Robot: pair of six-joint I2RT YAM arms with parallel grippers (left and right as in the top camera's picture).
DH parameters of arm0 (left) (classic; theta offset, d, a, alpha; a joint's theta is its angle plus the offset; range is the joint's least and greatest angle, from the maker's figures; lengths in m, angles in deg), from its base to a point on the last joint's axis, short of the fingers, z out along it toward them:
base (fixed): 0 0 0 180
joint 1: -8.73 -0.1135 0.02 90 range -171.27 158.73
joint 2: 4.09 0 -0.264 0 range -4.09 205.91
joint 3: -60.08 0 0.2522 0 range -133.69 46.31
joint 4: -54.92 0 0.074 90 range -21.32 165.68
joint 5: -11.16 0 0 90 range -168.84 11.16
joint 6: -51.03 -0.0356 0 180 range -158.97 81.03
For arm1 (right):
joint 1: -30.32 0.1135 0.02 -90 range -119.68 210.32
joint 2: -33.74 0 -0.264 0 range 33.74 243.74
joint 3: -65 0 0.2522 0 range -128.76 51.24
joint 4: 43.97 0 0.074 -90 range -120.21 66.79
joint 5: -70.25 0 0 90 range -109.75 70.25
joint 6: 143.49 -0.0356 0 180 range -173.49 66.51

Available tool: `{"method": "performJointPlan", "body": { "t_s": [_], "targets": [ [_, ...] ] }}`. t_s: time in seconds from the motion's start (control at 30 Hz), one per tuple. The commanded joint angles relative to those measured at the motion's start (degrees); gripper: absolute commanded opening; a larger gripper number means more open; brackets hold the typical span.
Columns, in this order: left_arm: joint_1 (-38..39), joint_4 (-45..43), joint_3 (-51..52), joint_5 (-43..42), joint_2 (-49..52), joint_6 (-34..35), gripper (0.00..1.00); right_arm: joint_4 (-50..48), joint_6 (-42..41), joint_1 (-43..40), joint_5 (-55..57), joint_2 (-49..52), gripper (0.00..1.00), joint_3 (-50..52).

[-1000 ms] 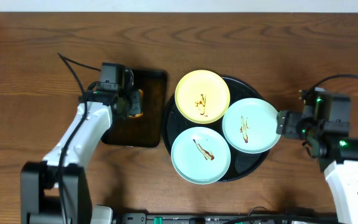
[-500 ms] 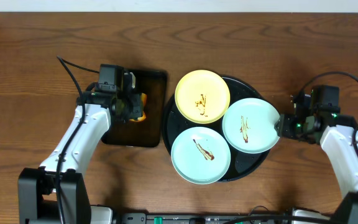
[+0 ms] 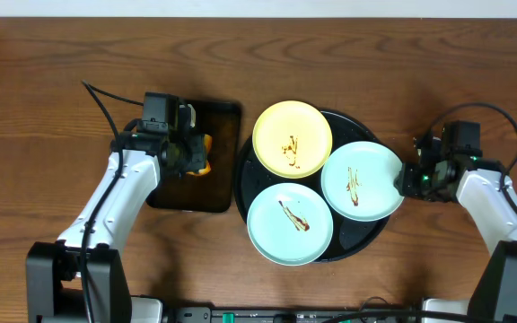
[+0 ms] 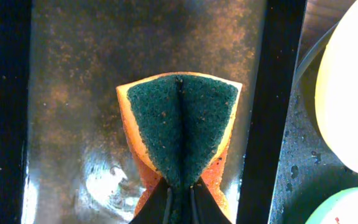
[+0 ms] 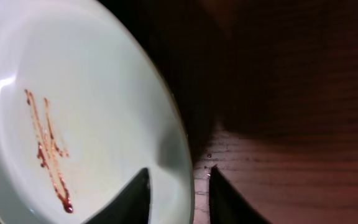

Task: Clean dirty plates on tray and stack at the side
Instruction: 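Grip the right light-blue plate rim with the right gripper, tilting it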

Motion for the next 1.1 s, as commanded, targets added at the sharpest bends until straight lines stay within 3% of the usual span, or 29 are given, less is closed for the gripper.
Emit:
{"method": "performJointPlan", "body": {
  "t_s": [0.0,0.13,0.3,0.73,1.07],
  "targets": [
    [0.2,0.1,-0.8,-0.7,-0.4,0.5,0.08,-0.1,0.2,-0.3,-0.7,0.4,0.21,-0.9],
    [0.2,0.2,-0.8,-0.7,-0.4,0.5,0.07,-0.1,0.2,-0.3,-0.7,0.4,0.17,-0.9],
    [0.2,0.4,-0.8,-0.7,-0.4,0.5,0.07,-0.1,0.2,-0.3,-0.7,0.4,0.01,-0.9],
    [0.2,0.2,-0.8,-0.7,-0.4,0.5,0.08,-0.2,0.2,-0.3,-0.7,0.4,0.01,-0.5],
    [0.2,-6.7,-0.8,-0.2,-4.4,0.2,0.08,0.0,0.2,-0.3,-0.7,0.4,0.01,-0.5]
  ]
}}
